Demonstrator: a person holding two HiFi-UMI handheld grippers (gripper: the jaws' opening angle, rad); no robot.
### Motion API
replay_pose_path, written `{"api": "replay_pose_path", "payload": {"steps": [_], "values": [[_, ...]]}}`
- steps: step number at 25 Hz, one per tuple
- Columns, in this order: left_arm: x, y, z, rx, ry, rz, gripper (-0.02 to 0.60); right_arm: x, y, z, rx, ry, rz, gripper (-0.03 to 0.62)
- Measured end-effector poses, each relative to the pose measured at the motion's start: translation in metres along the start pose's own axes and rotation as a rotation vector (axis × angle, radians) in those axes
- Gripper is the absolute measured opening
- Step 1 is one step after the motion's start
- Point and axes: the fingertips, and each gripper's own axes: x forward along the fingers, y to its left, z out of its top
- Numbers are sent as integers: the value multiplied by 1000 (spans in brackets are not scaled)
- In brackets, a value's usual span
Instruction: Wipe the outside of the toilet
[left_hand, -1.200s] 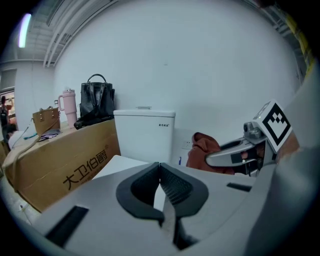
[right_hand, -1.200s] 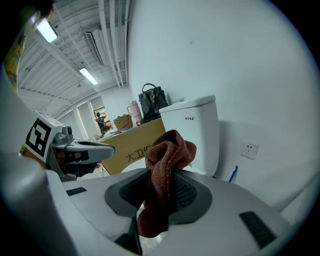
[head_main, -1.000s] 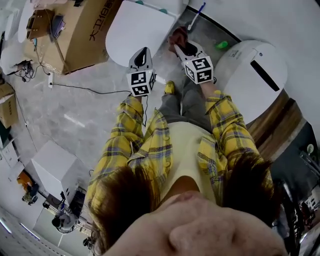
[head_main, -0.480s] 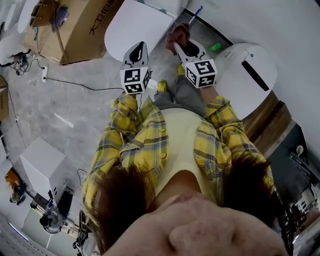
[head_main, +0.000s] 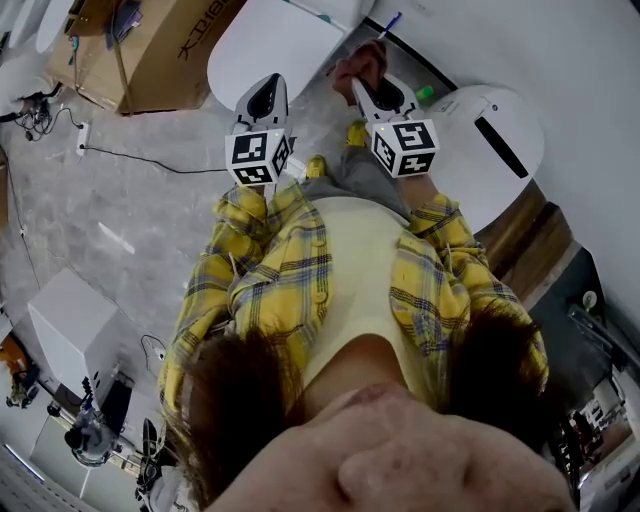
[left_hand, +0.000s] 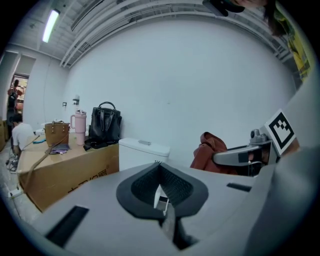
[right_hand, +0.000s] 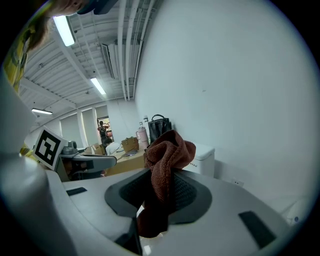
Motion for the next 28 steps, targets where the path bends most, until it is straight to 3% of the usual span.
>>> {"api": "replay_pose_path", "payload": {"steps": [28], "values": [[-45,-5,25,42,-50,-35,8,-35,34,10,-32,-28,-79,120]]}}
